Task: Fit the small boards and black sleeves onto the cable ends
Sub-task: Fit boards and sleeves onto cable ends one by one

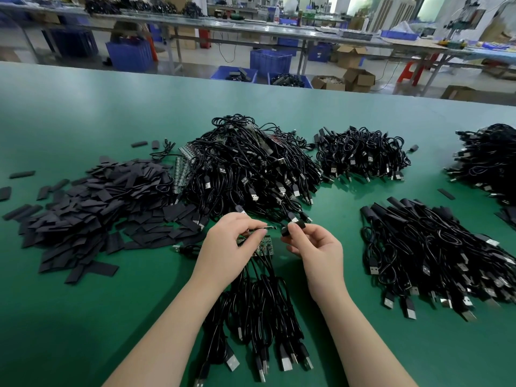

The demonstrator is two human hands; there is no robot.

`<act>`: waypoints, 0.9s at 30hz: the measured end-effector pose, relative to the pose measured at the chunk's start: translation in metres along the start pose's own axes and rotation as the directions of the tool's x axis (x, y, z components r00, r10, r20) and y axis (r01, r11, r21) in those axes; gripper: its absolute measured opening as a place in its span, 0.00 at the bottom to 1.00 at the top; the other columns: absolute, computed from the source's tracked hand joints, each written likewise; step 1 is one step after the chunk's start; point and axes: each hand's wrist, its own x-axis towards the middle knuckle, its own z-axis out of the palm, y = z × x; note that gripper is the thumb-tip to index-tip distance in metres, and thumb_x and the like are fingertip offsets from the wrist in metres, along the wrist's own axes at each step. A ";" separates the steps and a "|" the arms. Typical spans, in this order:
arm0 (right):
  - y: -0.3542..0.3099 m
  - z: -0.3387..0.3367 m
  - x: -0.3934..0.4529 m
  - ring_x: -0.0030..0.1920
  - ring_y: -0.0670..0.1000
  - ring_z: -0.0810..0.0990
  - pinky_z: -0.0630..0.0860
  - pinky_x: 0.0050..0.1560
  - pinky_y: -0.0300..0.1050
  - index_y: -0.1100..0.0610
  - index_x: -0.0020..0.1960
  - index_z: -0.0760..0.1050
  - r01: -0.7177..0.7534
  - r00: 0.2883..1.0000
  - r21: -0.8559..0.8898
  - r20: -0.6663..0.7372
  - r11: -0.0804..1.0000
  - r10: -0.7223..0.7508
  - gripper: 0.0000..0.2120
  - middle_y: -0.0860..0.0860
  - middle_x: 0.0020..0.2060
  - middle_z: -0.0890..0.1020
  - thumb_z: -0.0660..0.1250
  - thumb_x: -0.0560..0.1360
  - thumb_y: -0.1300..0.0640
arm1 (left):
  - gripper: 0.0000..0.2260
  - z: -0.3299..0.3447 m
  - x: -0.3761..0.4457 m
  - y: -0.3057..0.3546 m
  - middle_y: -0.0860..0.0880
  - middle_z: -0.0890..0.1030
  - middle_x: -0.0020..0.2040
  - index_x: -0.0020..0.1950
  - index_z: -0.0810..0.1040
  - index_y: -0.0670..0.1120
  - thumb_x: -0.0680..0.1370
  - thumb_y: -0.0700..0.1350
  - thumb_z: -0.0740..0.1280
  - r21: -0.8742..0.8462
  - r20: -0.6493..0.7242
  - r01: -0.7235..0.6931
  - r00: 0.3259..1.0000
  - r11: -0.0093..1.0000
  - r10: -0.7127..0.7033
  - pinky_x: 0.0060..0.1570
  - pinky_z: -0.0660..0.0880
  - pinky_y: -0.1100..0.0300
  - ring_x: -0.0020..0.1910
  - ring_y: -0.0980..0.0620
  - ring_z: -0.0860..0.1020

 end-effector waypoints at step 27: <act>-0.004 0.002 -0.007 0.50 0.51 0.86 0.80 0.51 0.40 0.45 0.44 0.83 0.251 0.964 -0.025 0.100 0.968 -0.247 0.16 0.52 0.48 0.87 0.71 0.75 0.67 | 0.10 -0.002 0.000 0.006 0.67 0.82 0.48 0.50 0.82 0.62 0.78 0.46 0.68 -0.134 0.085 0.060 0.995 0.989 -0.048 0.49 0.73 0.72 0.49 0.65 0.80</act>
